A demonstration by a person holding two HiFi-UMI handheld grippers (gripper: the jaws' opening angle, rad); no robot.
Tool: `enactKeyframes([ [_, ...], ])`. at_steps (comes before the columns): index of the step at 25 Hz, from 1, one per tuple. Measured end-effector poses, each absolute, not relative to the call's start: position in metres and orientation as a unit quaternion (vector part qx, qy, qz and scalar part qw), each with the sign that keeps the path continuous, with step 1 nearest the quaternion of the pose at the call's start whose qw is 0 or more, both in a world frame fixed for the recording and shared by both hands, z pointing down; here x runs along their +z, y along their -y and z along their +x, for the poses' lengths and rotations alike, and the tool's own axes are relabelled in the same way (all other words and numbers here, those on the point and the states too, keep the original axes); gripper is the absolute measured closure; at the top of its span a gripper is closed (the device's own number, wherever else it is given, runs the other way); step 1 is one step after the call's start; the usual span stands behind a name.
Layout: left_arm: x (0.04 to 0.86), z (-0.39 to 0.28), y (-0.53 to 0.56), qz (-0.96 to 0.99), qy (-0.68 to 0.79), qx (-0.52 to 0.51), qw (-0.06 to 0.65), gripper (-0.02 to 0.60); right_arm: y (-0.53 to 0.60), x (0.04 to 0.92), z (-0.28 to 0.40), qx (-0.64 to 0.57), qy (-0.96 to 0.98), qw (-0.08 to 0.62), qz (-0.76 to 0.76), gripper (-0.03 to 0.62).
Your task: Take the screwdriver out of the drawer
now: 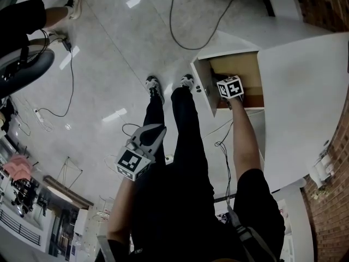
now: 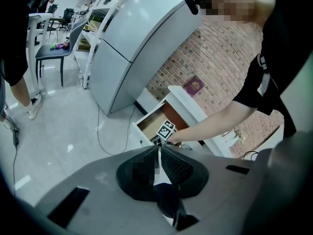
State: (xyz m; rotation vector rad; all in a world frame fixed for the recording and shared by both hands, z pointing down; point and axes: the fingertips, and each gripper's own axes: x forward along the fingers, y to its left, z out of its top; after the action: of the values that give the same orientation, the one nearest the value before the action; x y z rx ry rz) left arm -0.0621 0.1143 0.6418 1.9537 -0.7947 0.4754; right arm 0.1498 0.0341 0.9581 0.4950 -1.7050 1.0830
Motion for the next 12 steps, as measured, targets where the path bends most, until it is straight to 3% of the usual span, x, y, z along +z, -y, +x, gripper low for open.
enactKeyframes([
  [12,0.609,-0.056,-0.092,0.83,0.293,0.195,0.432,0.555,-0.042,0.906,0.147,0.435,0.712,0.489,0.255,0.477],
])
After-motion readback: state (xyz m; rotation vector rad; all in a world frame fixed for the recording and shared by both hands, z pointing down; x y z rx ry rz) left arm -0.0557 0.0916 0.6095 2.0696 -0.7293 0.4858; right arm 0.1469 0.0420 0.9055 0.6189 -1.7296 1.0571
